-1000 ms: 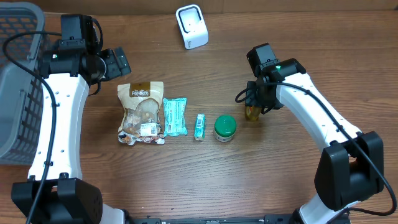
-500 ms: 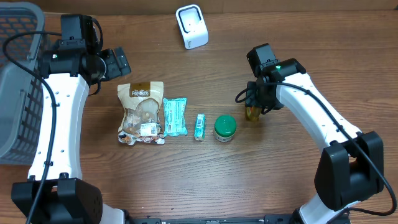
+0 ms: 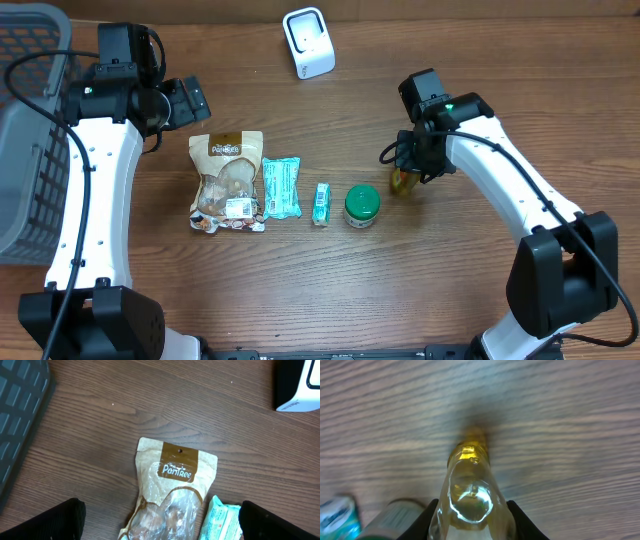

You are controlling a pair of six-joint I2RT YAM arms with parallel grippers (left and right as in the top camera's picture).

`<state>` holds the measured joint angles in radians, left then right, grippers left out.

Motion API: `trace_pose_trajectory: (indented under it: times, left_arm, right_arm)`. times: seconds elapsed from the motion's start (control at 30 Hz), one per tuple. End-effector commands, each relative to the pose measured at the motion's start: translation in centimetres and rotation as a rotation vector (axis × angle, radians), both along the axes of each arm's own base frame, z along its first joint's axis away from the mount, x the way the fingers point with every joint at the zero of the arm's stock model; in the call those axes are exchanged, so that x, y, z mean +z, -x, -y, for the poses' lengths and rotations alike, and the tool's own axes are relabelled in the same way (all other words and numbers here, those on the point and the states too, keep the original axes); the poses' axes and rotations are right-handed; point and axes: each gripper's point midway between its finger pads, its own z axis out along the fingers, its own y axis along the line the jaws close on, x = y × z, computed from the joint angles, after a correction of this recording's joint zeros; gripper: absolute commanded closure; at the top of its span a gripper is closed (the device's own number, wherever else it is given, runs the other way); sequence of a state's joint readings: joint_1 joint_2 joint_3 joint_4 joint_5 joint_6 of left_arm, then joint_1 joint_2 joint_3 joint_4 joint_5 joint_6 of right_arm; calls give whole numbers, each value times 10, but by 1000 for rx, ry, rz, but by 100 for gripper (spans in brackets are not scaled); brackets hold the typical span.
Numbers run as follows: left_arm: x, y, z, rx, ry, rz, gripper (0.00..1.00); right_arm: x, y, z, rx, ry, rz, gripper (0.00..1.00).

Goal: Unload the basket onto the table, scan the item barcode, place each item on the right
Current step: 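Close the right gripper on the yellow bottle and lift it, then carry the yellow bottle with the right gripper toward the white scanner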

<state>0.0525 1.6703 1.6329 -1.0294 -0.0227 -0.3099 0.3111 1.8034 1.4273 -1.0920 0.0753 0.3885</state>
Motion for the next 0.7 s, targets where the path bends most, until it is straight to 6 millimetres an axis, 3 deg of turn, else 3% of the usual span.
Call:
trace_pose_trajectory:
  times: [0.0,0.17,0.37,0.67]
  left_arm:
    - [4,-1,2,-10,-10,9,0]
    - [4,-1,2,-10,-10,9,0]
    - [4,-1,2,-10,-10,9,0]
    - [4,-1,2,-10,-10,9,0]
  right_arm:
    - [52,-15,-8,-10,-127,122,84]
    - [102,-8,-22,58,-287,211,80]
    - [169,27,-69,255,-634,278,80]
    - [221,57,-114,445,-1008,249,80]
